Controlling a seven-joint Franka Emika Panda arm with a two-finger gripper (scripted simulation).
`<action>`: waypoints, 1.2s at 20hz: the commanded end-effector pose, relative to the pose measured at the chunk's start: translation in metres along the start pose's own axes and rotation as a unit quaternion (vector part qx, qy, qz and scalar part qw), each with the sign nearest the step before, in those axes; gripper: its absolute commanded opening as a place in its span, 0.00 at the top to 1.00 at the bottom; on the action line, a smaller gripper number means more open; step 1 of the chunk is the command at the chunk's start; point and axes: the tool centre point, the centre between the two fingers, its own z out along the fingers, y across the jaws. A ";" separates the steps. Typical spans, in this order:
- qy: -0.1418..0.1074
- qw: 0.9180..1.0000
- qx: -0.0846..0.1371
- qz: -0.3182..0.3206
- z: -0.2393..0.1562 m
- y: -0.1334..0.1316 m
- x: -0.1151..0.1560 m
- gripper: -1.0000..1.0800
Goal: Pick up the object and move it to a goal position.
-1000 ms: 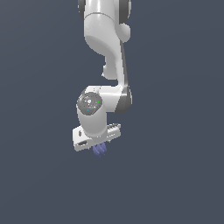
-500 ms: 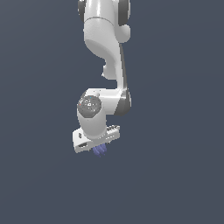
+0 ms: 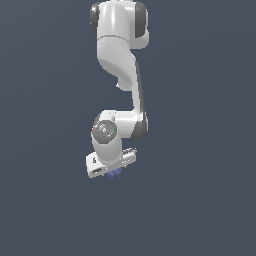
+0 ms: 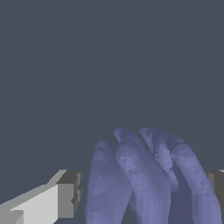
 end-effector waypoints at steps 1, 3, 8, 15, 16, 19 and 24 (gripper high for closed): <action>0.001 1.000 -0.001 0.000 0.000 0.001 0.001 0.04; 0.001 1.000 -0.001 0.000 0.000 0.001 0.002 1.00; 0.001 1.000 -0.001 0.000 0.000 0.001 0.002 1.00; 0.001 1.000 -0.001 0.000 -0.001 0.000 0.001 1.00; 0.001 1.000 -0.001 0.000 -0.001 -0.001 0.001 1.00; 0.001 1.000 -0.001 0.000 -0.005 -0.005 0.000 1.00; 0.001 1.000 -0.001 0.000 -0.015 -0.020 -0.003 1.00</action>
